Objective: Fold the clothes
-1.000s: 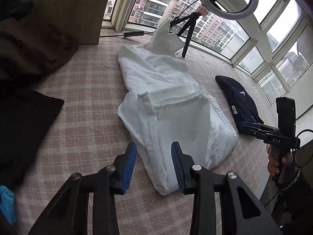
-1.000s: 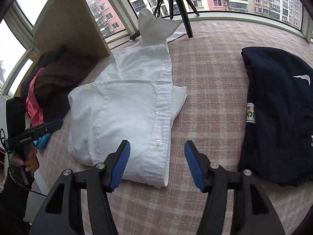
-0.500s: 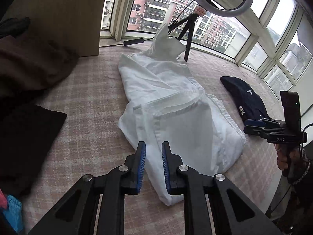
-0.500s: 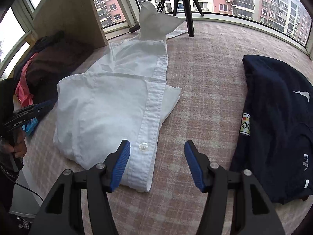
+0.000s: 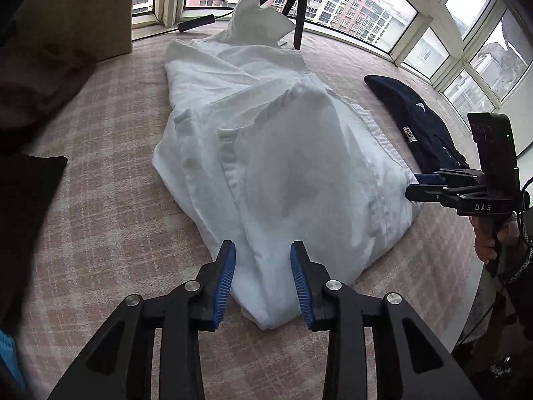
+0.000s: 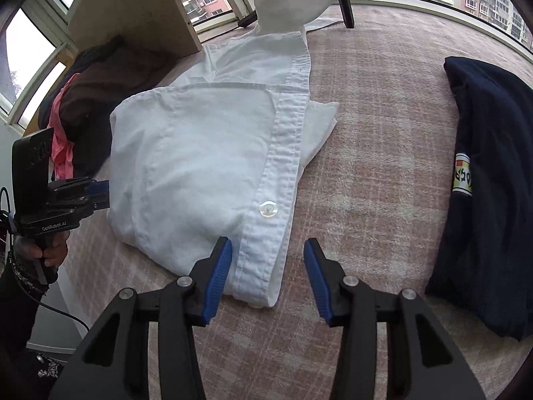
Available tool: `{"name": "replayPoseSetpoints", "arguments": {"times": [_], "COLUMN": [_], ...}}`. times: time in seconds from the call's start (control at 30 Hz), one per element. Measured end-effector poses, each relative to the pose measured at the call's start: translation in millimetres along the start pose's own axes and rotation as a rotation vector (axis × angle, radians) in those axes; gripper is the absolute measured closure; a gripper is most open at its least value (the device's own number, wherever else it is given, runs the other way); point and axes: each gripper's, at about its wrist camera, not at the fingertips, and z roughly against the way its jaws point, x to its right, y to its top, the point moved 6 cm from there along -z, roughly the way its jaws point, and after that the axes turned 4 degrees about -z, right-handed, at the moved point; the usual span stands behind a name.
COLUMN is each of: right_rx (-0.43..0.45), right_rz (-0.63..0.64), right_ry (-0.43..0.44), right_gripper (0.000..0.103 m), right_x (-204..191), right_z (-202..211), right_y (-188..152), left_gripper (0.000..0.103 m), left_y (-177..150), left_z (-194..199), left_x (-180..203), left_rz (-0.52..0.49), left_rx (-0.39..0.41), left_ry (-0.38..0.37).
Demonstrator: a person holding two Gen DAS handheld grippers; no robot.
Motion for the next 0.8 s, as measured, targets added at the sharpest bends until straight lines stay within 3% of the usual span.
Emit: {"name": "replayPoseSetpoints", "arguments": {"times": [0.07, 0.1, 0.13, 0.17, 0.2, 0.3, 0.37, 0.43, 0.5, 0.63, 0.73, 0.8], "right_rx": [-0.011, -0.010, -0.008, -0.005, -0.002, 0.001, 0.002, 0.003, 0.004, 0.016, 0.055, 0.089], "right_rz": [0.009, 0.014, 0.019, 0.025, 0.030, 0.022, 0.007, -0.008, -0.024, -0.049, -0.025, 0.004], "right_ry": [0.011, 0.013, 0.014, 0.014, 0.015, 0.015, 0.015, 0.014, 0.014, 0.008, -0.045, -0.091], "right_gripper": [0.075, 0.077, 0.079, 0.083, 0.086, 0.096, 0.097, 0.097, 0.097, 0.094, 0.086, 0.085], "right_x": [-3.4, -4.9, -6.3, -7.8, -9.2, -8.9, -6.8, -4.6, -2.4, 1.5, 2.9, 2.1], "right_z": [-4.1, -3.7, -2.9, -2.0, -1.1, -1.1, -2.3, -3.5, -4.6, -3.8, 9.5, 20.1], "right_y": [-1.0, -0.7, -0.3, 0.1, 0.5, 1.9, 2.8, 3.8, 4.8, 6.9, 9.2, 13.5], "left_gripper": [0.076, 0.084, 0.099, 0.101, 0.102, 0.102, 0.102, 0.102, 0.102, 0.099, 0.099, 0.100], "left_y": [-0.5, 0.2, 1.2, 2.3, 3.5, 5.5, 7.5, 6.7, 2.2, -0.3, 5.4, 14.4], "left_z": [-2.0, -2.2, 0.2, 3.1, 5.9, 31.2, 56.9, 58.9, 33.1, 8.6, 30.1, 44.9], "left_x": [0.1, -0.7, -2.9, -5.4, -7.9, -5.0, -2.9, -10.6, -22.4, -25.2, -30.7, -24.8], "left_rz": [-0.002, 0.006, 0.030, 0.057, 0.084, 0.081, 0.088, 0.106, 0.157, 0.126, 0.127, 0.113], "left_rx": [-0.005, -0.005, 0.002, 0.012, 0.021, 0.099, 0.188, 0.218, 0.153, 0.081, 0.133, 0.176], "left_ry": [-0.002, -0.008, -0.033, -0.062, -0.090, -0.081, -0.071, -0.046, -0.034, 0.030, 0.143, 0.124]}}
